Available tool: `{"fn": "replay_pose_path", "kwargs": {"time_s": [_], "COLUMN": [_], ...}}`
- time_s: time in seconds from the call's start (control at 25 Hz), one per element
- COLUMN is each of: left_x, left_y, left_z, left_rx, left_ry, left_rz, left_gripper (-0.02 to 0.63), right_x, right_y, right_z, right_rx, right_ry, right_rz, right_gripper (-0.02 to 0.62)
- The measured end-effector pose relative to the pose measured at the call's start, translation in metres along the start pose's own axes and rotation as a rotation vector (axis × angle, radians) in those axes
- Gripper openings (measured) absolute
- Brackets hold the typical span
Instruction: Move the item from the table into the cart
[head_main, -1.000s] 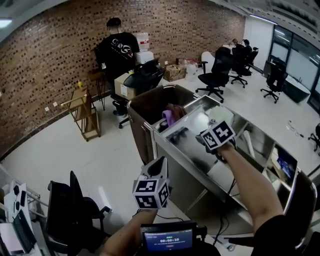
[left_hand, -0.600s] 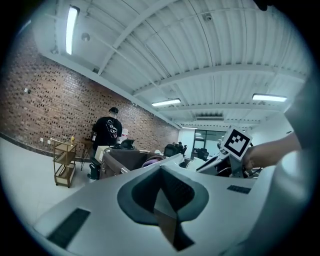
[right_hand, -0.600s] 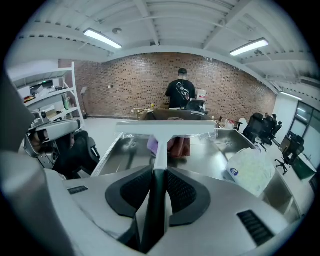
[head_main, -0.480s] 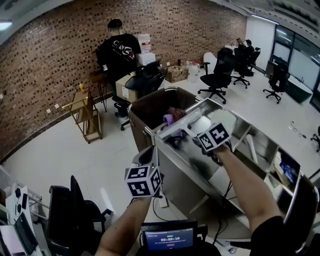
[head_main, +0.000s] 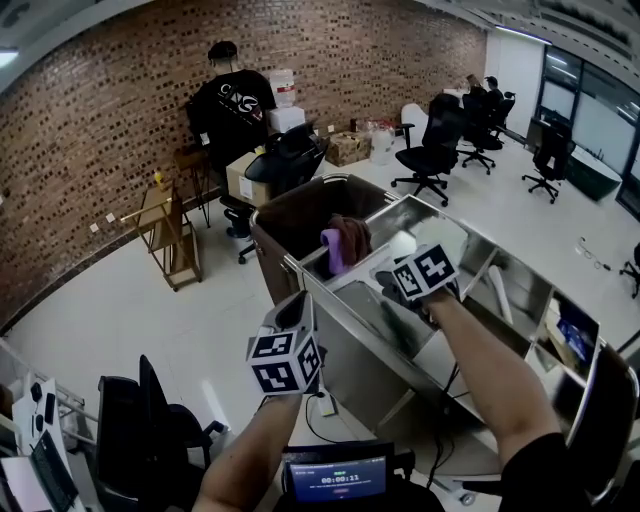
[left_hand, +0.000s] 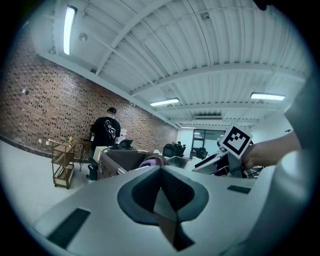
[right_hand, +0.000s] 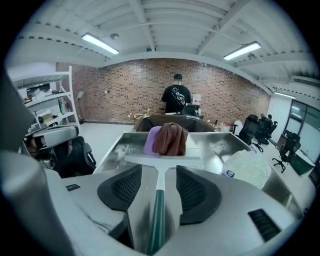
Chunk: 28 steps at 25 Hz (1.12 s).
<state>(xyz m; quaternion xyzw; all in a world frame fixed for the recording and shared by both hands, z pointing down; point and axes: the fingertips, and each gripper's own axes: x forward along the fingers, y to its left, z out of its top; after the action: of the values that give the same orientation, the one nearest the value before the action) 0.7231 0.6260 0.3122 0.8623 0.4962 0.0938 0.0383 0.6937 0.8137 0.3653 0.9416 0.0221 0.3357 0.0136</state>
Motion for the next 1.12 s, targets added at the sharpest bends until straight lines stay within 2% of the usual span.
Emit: {"fn": "replay_pose_path", "kwargs": {"time_s": [0.2,0.36,0.52,0.72,0.76,0.84,0.92,0.96,1.12], "left_x": [-0.008,-0.022,-0.037,-0.063,-0.069,-0.084,-0.106,-0.121,-0.176], "left_y": [-0.006,-0.009,-0.016,-0.024,-0.026,-0.029,-0.033,-0.036,-0.052], "left_z": [-0.004,-0.004,-0.002,-0.003,-0.004,-0.007,-0.013,-0.016,-0.022], "left_rx": [-0.002,0.003,0.008,0.008,0.007,-0.001,-0.008,-0.01,0.007], "left_ry": [-0.002,-0.013,-0.019,-0.03,-0.033,-0.04,-0.047,-0.05,-0.067], "left_rz": [-0.007,-0.015,-0.012,0.011,0.019,0.044,0.082,0.103,0.18], "left_gripper": [0.012,0.012,0.012,0.012,0.012,0.012,0.012,0.012,0.012], "right_x": [-0.013,-0.032,-0.061,-0.099,-0.106,-0.122,-0.139,-0.147,-0.169], "right_y": [0.001,0.01,0.014,0.038,0.042,0.054,0.079,0.095,0.162], "right_z": [0.001,0.008,0.014,0.015,0.013,0.01,0.009,0.008,0.002], "right_rx": [0.032,0.069,0.054,0.051,0.043,0.011,-0.036,-0.054,-0.105], "right_ry": [-0.042,-0.098,-0.146,-0.244,-0.261,-0.295,-0.337,-0.361,-0.415], "right_rz": [0.006,0.049,0.045,0.086,0.089,0.098,0.13,0.157,0.283], "right_gripper": [0.215,0.215,0.215,0.213,0.204,0.096,0.074,0.005,0.005]}}
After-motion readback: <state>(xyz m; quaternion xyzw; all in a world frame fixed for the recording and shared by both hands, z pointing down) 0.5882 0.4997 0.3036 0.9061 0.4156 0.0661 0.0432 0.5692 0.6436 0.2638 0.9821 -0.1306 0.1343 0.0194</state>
